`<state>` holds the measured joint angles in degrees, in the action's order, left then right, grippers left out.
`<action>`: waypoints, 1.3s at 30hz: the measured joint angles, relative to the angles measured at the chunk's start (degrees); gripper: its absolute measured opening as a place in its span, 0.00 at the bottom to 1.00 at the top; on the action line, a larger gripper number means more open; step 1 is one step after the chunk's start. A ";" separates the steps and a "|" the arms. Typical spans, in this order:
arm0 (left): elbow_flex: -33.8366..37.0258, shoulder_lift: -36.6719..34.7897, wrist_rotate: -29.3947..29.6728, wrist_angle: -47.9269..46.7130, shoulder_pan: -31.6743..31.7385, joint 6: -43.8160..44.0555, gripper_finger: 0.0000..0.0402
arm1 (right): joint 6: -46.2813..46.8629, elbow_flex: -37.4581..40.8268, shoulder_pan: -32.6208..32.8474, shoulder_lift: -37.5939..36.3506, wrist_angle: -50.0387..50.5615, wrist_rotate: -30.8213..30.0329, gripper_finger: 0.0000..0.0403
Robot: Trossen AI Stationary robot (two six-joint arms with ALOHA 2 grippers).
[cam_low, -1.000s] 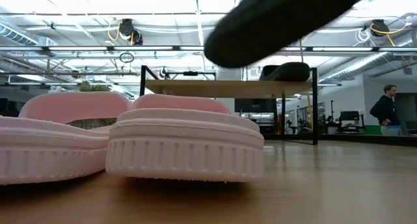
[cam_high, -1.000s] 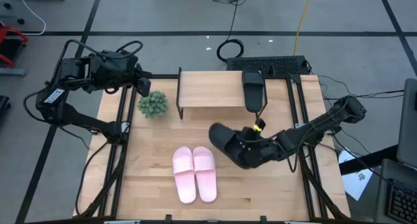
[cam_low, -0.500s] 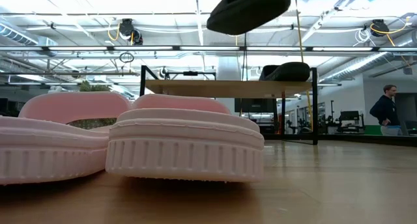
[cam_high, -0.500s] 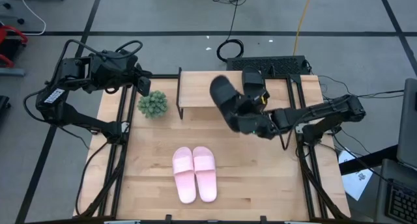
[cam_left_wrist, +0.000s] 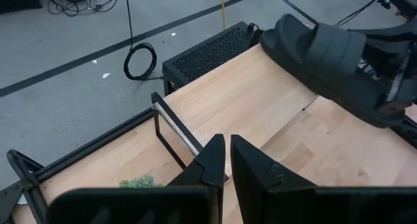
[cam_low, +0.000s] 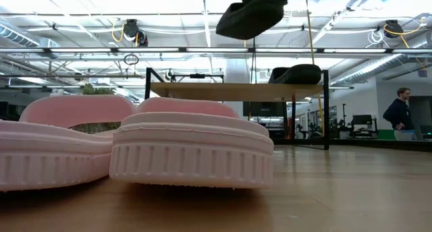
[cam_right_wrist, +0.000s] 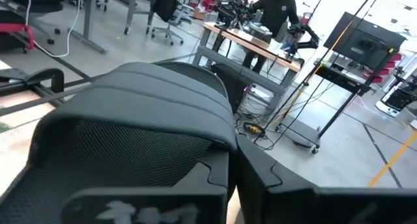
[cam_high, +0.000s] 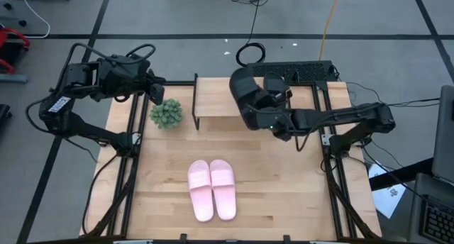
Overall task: Pick and place slides into the shelf
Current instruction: Put the black slipper on the shelf
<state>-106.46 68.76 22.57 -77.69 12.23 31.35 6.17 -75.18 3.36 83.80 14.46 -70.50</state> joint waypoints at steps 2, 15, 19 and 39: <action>-0.02 0.20 0.01 -0.01 0.00 0.00 0.06 | 0.79 0.00 -0.56 0.94 -0.18 0.03 0.00; -0.04 0.58 0.04 -0.02 0.00 -0.17 0.06 | 2.14 0.02 -5.80 3.27 -0.16 0.09 0.00; -0.04 0.64 0.04 -0.02 0.00 -0.17 0.06 | 2.92 0.00 -6.62 3.61 -0.16 0.16 0.00; -0.04 0.62 0.04 0.03 0.00 -1.81 0.06 | 6.41 0.04 -9.84 4.96 1.05 1.71 0.00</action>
<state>-106.50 69.38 22.61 -77.66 12.23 29.54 12.59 -75.13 -6.48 88.76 15.51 -68.80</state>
